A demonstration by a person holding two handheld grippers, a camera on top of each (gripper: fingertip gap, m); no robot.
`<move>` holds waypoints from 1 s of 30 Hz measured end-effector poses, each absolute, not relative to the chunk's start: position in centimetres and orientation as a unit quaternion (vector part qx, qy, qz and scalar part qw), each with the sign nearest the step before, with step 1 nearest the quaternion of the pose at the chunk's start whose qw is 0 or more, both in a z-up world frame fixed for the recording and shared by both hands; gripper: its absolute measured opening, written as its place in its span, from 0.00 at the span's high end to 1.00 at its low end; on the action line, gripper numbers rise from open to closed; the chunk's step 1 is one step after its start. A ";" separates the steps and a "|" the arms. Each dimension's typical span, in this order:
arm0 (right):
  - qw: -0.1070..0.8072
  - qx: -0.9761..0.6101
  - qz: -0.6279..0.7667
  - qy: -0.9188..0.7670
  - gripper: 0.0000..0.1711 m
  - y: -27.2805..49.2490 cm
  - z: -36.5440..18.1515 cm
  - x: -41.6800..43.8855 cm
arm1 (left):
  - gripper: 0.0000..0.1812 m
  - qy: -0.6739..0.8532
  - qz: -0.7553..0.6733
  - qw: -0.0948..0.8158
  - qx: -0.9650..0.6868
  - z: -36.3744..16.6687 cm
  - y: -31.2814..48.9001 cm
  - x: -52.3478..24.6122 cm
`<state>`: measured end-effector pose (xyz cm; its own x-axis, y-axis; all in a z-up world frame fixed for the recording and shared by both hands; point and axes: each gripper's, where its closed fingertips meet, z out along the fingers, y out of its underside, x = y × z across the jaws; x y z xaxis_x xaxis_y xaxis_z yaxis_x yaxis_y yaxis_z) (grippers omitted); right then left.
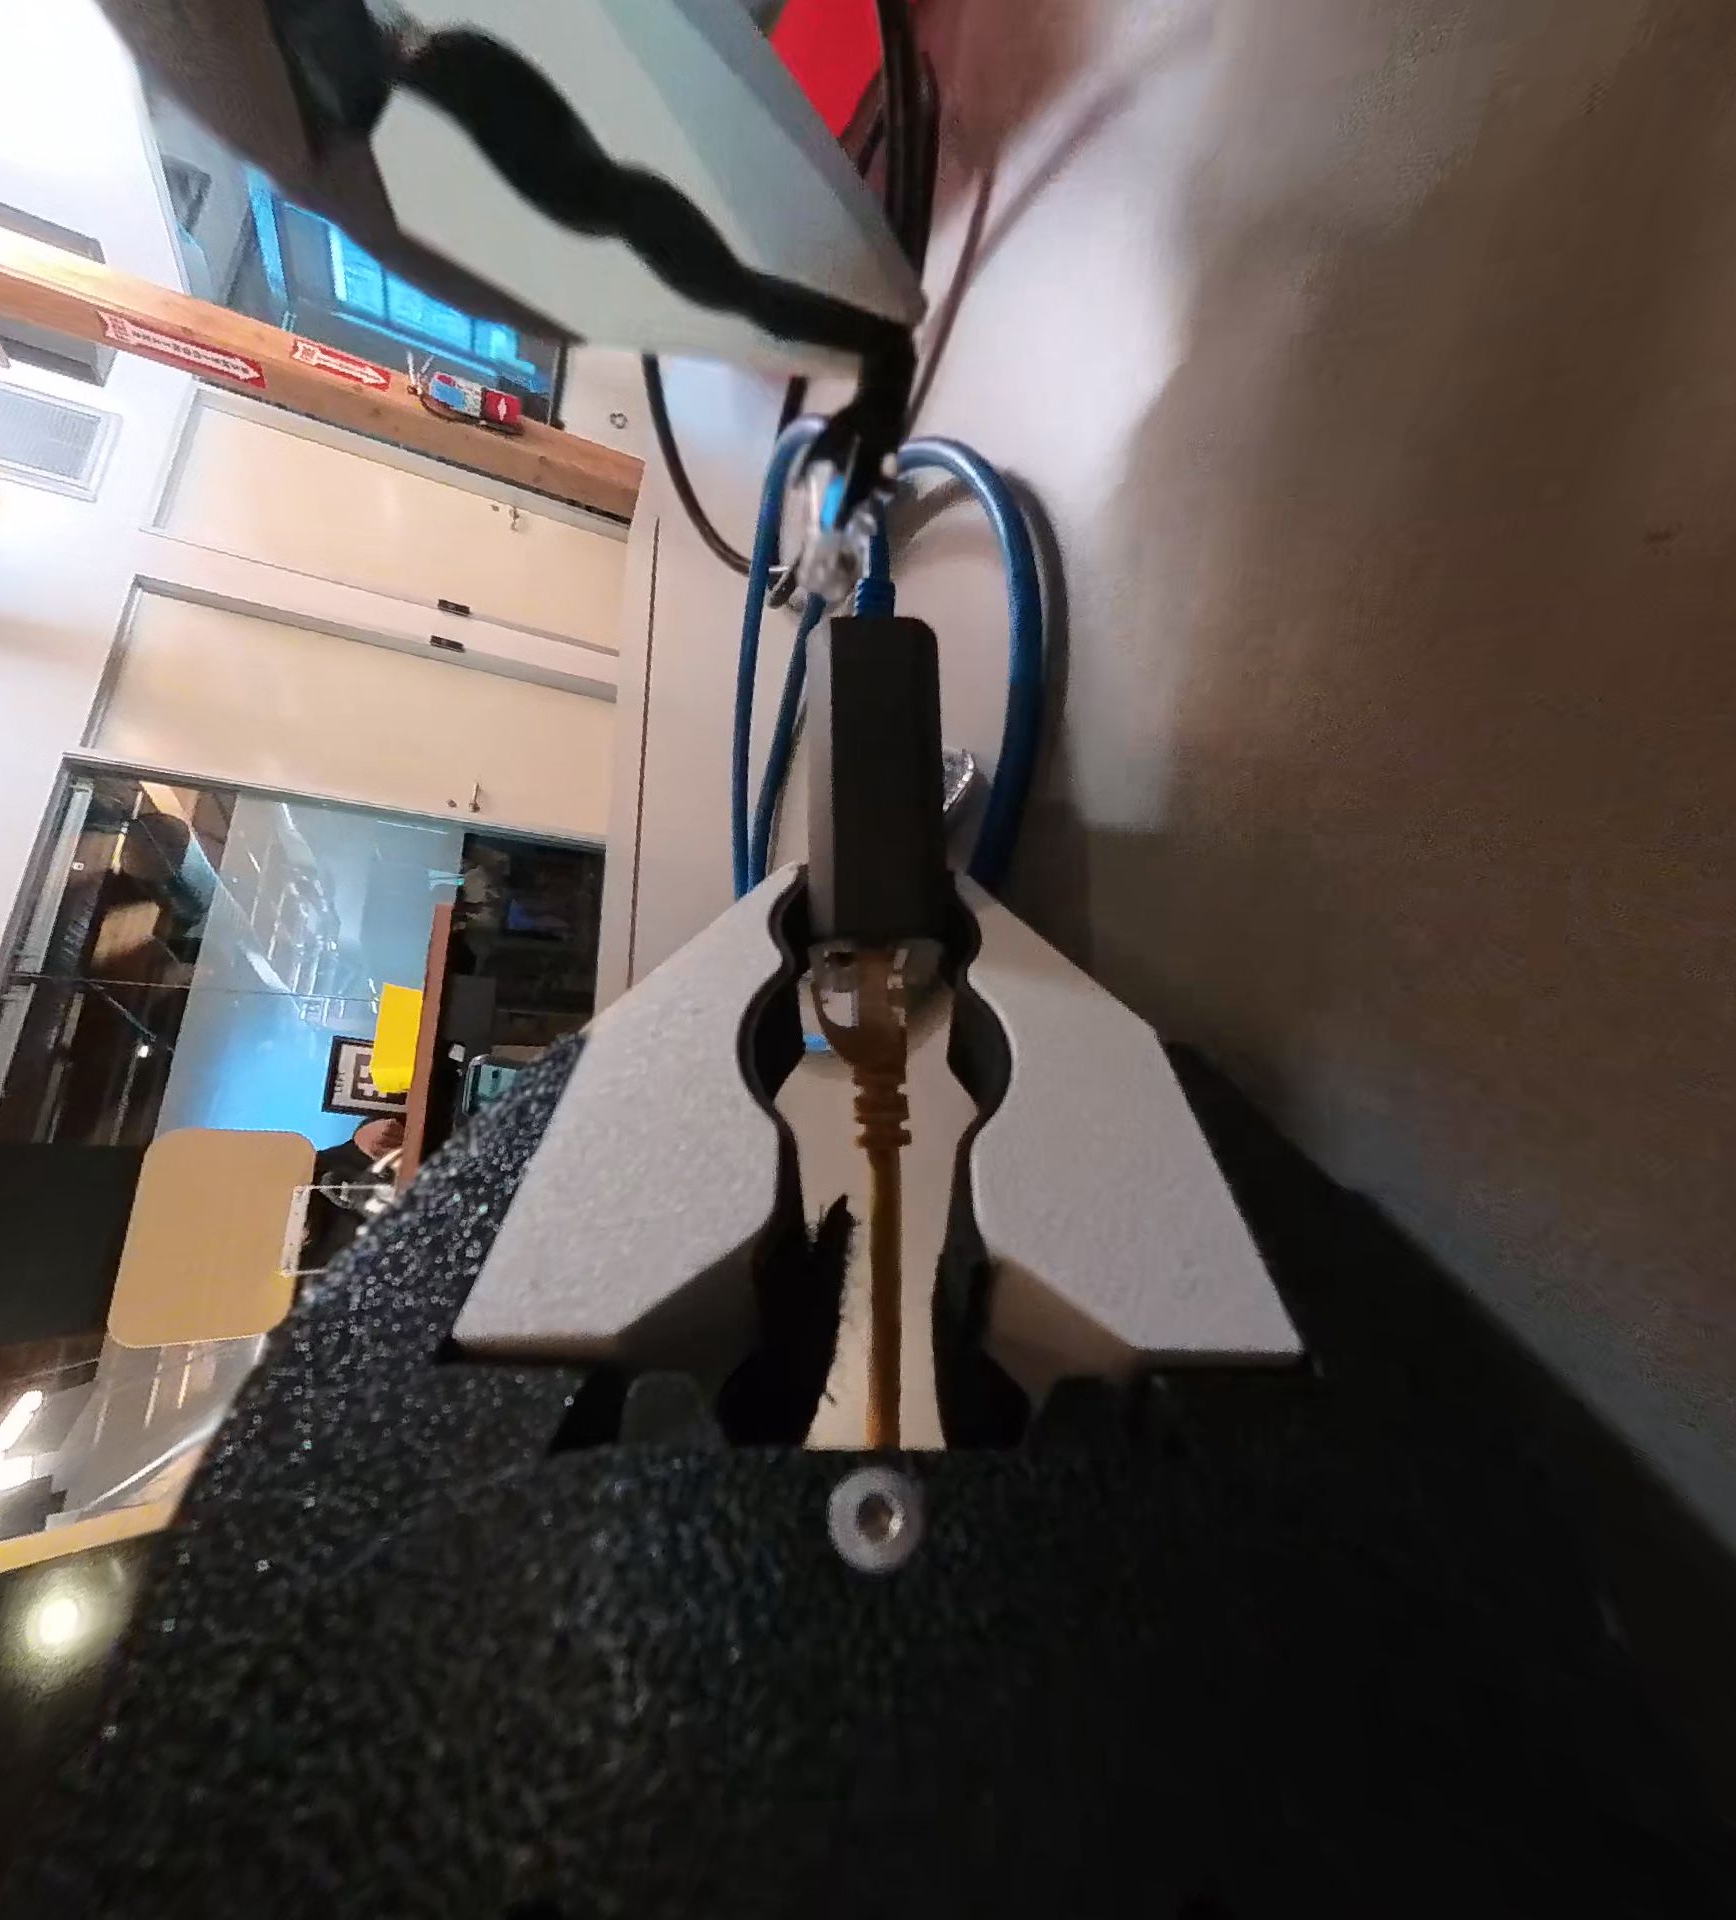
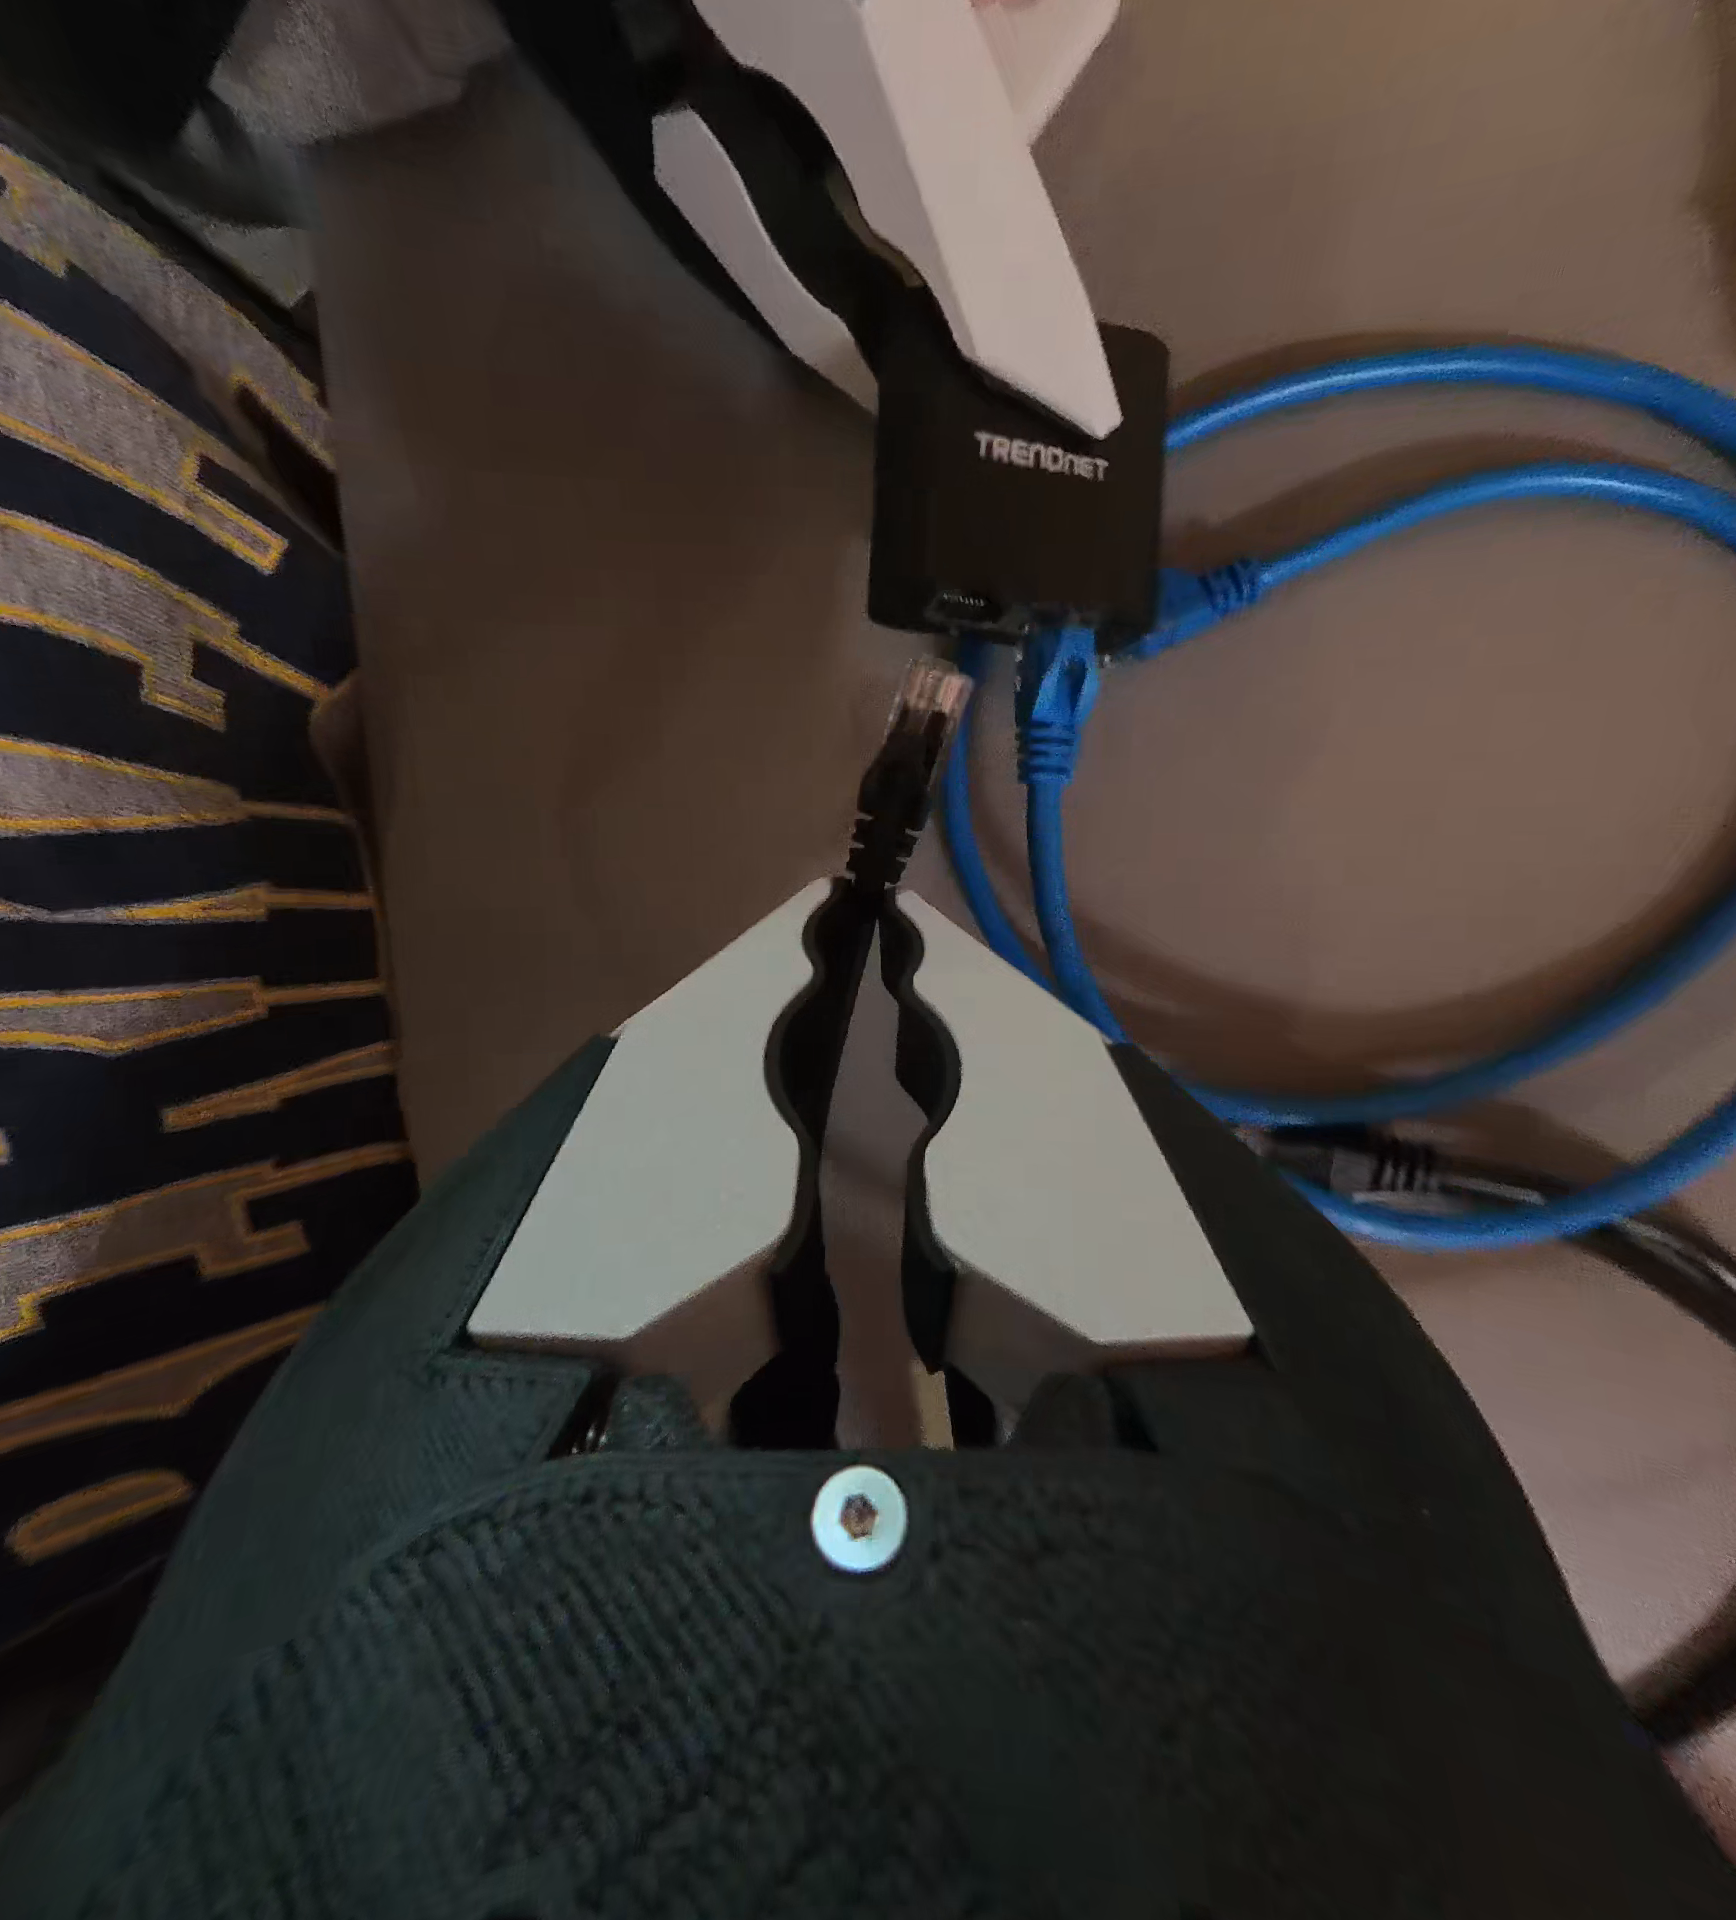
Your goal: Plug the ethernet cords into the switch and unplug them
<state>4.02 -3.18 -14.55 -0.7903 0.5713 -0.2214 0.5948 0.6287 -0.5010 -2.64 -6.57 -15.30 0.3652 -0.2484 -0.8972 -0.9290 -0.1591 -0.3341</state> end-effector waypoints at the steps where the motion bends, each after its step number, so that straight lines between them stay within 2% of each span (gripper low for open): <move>1: 0.036 0.318 -0.278 0.906 0.98 -3.5 -14.8 3.8 | 0.88 0.438 0.357 0.478 -0.672 -15.3 -6.6 -2.6; 11: 0.066 0.279 -0.219 0.933 0.98 -3.6 -14.9 3.1 | 0.88 0.449 0.365 0.474 -0.664 -15.2 -6.8 -2.4; 26: 0.135 0.234 -0.244 0.932 0.98 -3.7 -14.4 3.3 | 0.88 0.456 0.369 0.472 -0.658 -15.2 -6.5 -2.3; 30: 0.110 0.245 -0.275 0.923 0.99 -3.0 -14.3 2.5 | 0.88 0.460 0.372 0.470 -0.655 -15.4 -6.5 -2.3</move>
